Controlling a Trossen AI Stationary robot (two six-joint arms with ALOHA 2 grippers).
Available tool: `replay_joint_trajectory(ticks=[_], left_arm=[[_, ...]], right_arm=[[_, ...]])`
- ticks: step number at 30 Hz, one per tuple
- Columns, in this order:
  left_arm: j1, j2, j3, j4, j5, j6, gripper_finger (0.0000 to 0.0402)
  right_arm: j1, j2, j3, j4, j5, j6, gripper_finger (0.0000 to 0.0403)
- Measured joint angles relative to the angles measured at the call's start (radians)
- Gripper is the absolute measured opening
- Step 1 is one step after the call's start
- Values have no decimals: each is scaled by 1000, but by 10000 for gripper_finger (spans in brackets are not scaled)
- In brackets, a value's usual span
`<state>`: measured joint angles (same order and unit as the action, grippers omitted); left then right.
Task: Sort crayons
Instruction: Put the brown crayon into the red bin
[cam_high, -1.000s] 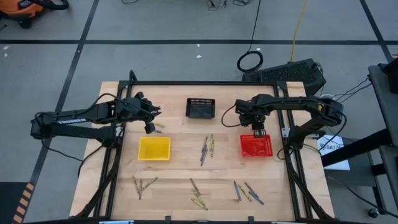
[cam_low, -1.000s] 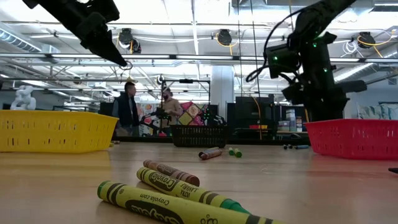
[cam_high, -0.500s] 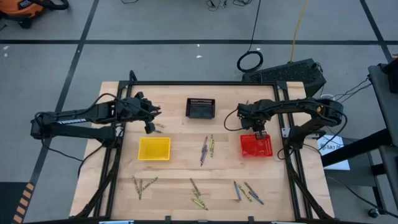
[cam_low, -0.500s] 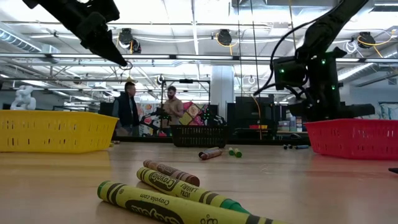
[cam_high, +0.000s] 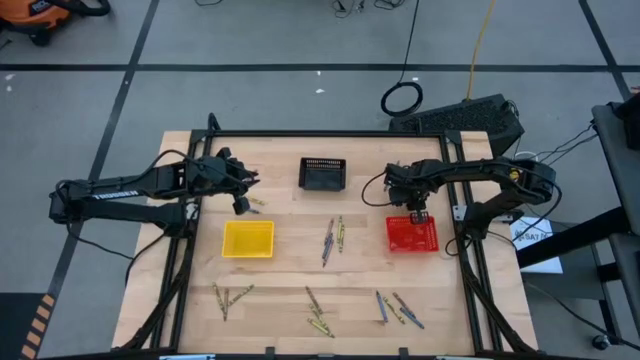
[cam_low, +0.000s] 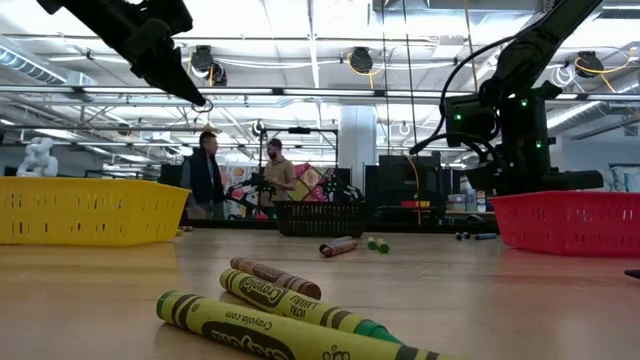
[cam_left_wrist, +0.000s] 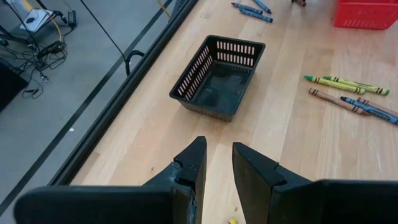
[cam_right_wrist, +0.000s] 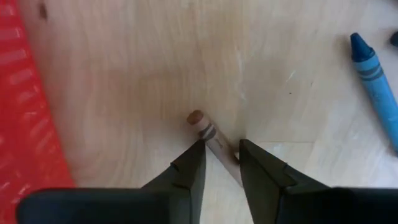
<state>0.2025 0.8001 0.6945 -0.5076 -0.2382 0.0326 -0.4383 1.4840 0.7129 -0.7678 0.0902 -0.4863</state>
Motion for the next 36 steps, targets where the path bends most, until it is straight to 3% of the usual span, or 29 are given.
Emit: replay_joint_trajectory(ticks=[8,16,29,36], left_arm=[[0,0,0,-1,0,0,83],[0,0,0,-2,0,-1,83],[0,0,0,-5,0,-1,83],[0,0,0,-11,0,-1,83]], right_arm=[[-1,1,-1,1,-12,3,6],[-1,2,2,-7,-9,33,3],[-28,5,124,-85,41,90,1],[-32,-10,230,-250,39,187,0]])
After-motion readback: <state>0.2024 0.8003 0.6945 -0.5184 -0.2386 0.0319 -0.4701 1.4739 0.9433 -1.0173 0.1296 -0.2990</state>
